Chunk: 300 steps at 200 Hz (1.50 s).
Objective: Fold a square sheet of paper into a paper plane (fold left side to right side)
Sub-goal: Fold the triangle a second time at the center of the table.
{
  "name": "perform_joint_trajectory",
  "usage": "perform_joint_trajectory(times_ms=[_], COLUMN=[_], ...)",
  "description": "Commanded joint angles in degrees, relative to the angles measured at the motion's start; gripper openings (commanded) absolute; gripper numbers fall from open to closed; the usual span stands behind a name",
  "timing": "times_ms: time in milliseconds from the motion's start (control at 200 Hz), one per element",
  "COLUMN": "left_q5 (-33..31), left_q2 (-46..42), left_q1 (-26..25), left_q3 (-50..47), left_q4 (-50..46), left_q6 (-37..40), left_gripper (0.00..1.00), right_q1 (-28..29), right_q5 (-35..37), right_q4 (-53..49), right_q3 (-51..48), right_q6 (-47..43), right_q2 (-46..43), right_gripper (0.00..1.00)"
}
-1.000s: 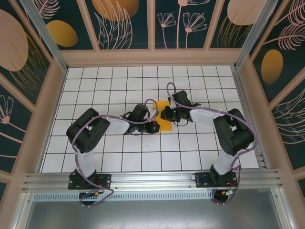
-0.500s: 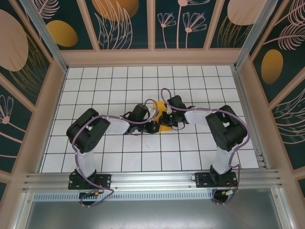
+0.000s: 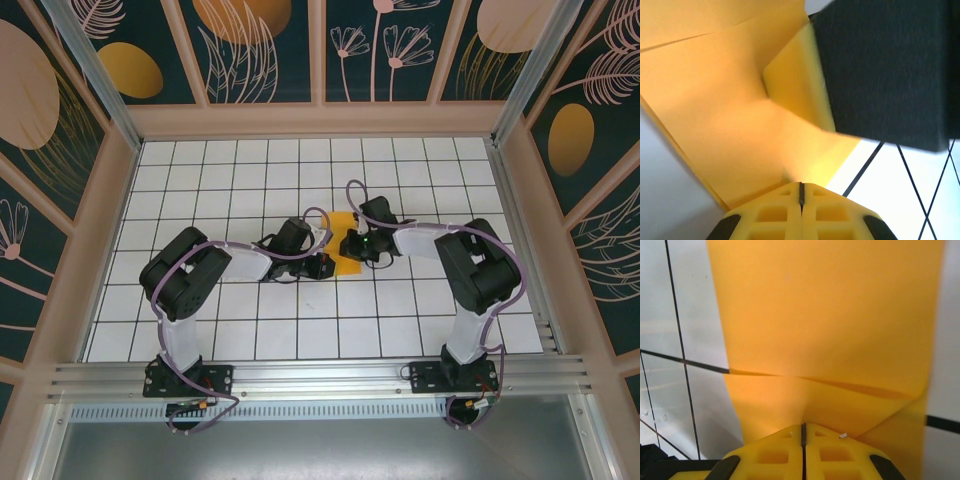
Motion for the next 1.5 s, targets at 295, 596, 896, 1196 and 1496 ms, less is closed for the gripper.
perform_joint_trajectory(times_ms=[295,596,896,1196,1496], left_q5=[-0.8,-0.7,-0.7,0.7,2.9], left_q2=[3.0,3.0,2.8,1.4,-4.9], left_q1=[0.1,0.1,0.2,0.1,0.2], left_q3=[-2.7,-2.9,-3.2,-3.4,-0.5], left_q4=[-4.6,-4.1,-3.7,-2.6,-4.1], left_q6=[-0.7,-0.8,-0.8,-0.7,-0.3], left_gripper=[0.0,0.0,0.0,0.03,0.24], right_q1=[-5.2,-7.9,-8.8,-10.4,-12.7], right_q5=[0.1,-1.1,-1.4,-0.3,2.5], right_q4=[-0.1,-0.6,-0.3,0.6,5.1], right_q3=[1.8,3.5,3.8,2.4,-8.2], right_q6=[-3.6,-5.0,-5.0,-5.3,-5.3], right_q2=[2.3,3.9,3.7,-1.3,-16.0], right_gripper=[0.1,0.1,0.11,0.19,0.55])
